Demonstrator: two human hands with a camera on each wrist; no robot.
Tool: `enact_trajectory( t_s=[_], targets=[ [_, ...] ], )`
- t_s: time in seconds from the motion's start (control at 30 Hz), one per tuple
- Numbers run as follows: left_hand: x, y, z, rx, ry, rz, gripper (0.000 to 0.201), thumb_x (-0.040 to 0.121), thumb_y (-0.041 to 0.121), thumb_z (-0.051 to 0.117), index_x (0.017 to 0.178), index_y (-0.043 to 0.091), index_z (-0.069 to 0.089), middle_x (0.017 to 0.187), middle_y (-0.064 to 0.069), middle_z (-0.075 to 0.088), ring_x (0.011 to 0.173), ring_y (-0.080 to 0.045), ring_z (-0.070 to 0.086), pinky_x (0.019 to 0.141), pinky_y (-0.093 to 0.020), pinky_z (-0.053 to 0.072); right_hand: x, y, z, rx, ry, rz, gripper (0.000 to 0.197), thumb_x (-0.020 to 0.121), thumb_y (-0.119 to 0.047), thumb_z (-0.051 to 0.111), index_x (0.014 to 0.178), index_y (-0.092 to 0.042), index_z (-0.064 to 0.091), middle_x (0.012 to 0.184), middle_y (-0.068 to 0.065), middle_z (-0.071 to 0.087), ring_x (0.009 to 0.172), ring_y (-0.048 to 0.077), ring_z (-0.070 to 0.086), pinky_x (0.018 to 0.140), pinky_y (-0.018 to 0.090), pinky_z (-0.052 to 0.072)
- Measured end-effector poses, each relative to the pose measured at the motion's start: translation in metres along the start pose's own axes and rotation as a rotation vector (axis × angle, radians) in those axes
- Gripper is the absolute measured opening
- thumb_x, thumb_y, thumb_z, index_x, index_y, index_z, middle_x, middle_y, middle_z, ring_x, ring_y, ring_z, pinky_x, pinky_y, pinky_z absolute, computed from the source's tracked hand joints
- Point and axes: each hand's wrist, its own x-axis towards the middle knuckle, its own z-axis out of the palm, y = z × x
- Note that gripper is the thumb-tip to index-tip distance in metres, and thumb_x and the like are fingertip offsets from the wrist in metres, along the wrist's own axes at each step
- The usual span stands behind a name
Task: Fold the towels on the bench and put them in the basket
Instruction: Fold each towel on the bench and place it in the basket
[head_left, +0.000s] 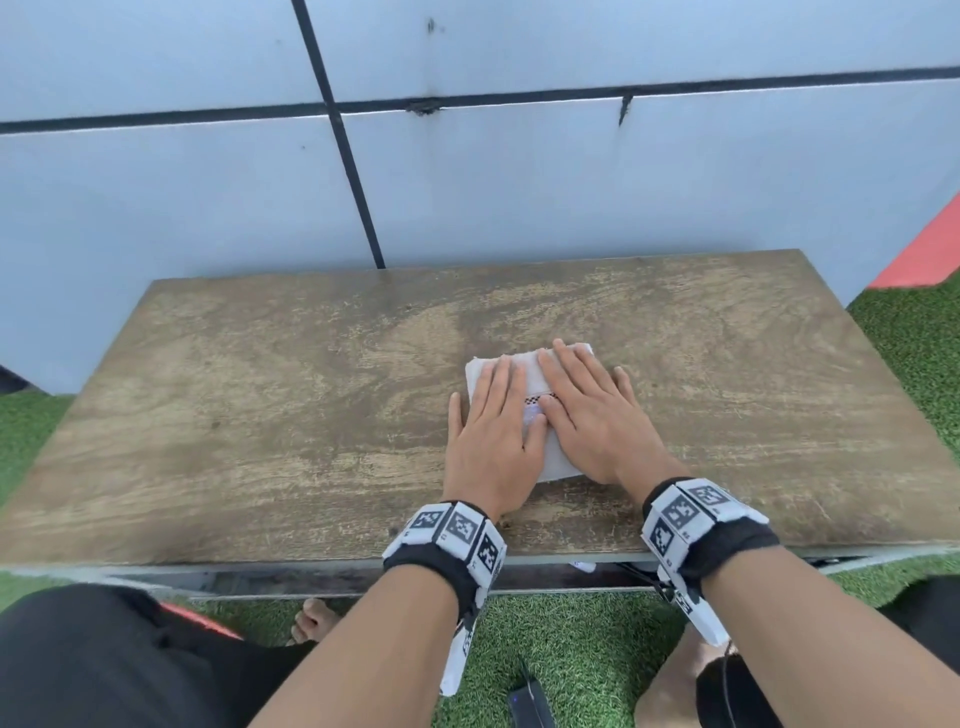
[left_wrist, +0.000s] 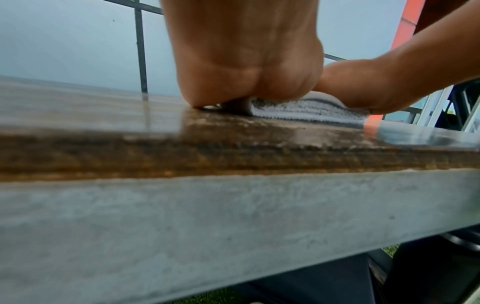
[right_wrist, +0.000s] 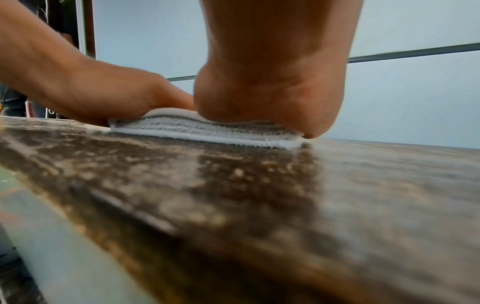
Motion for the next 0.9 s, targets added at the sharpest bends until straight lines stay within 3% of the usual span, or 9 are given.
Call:
enact_trajectory(
  t_s=[0.33, 0.43, 0.6, 0.7, 0.83, 0.9],
  targets=[
    [-0.003, -0.005, -0.005, -0.003, -0.038, -0.176, 0.059, 0.107, 0.044, 0.014, 0.16, 0.03, -0.005, 0.167, 0.012, -0.013, 0.155, -0.015, -0.008, 0.125, -0.05, -0.005, -0.005, -0.006, 0.001, 0.015, -0.02, 0.062, 0.061, 0.104, -0.051, 0.011, 0.16, -0.032, -0.003, 0.167, -0.013, -0.013, 0.152, 0.006, -0.017, 0.125, 0.047, -0.002],
    [-0.006, -0.006, -0.006, -0.022, -0.06, -0.229, 0.059, 0.107, 0.044, 0.014, 0.159, 0.033, -0.01, 0.168, 0.004, -0.013, 0.155, -0.015, -0.01, 0.124, -0.049, -0.009, -0.008, -0.007, 0.0, 0.038, -0.029, 0.097, 0.061, 0.105, -0.05, 0.012, 0.16, -0.03, -0.006, 0.167, -0.011, -0.016, 0.154, 0.012, -0.014, 0.126, 0.046, 0.0],
    [-0.011, -0.01, -0.009, -0.047, -0.087, -0.287, 0.064, 0.106, 0.045, 0.013, 0.16, 0.021, -0.013, 0.169, 0.004, -0.01, 0.154, -0.012, -0.013, 0.124, -0.045, -0.011, -0.015, -0.004, 0.0, 0.083, -0.053, 0.143, 0.062, 0.106, -0.049, 0.011, 0.159, -0.027, -0.012, 0.167, -0.007, -0.019, 0.155, 0.018, -0.01, 0.125, 0.039, -0.005],
    [-0.014, -0.01, -0.011, -0.033, -0.105, -0.303, 0.065, 0.106, 0.047, 0.012, 0.16, 0.018, -0.009, 0.168, 0.005, -0.013, 0.154, -0.013, -0.015, 0.124, -0.046, -0.012, -0.02, -0.004, 0.003, 0.101, -0.053, 0.159, 0.065, 0.105, -0.051, 0.012, 0.159, -0.026, -0.015, 0.165, -0.006, -0.024, 0.155, 0.019, -0.01, 0.124, 0.041, -0.003],
    [-0.021, -0.009, -0.012, -0.023, -0.105, -0.318, 0.064, 0.106, 0.046, 0.014, 0.161, 0.018, -0.003, 0.168, 0.005, -0.014, 0.154, -0.015, -0.016, 0.124, -0.047, -0.011, -0.03, -0.004, 0.009, 0.137, 0.008, 0.26, 0.088, 0.1, -0.065, 0.02, 0.157, -0.01, -0.019, 0.158, 0.006, -0.041, 0.155, 0.025, -0.009, 0.124, 0.043, 0.001],
    [-0.026, -0.008, -0.014, -0.03, -0.095, -0.324, 0.064, 0.106, 0.045, 0.018, 0.16, 0.016, 0.002, 0.168, 0.003, -0.011, 0.154, -0.016, -0.014, 0.124, -0.048, -0.009, -0.037, -0.004, 0.009, 0.139, -0.005, 0.303, 0.096, 0.096, -0.07, 0.021, 0.158, -0.002, -0.008, 0.158, 0.013, -0.039, 0.155, 0.029, -0.009, 0.124, 0.043, 0.001]
  ],
)
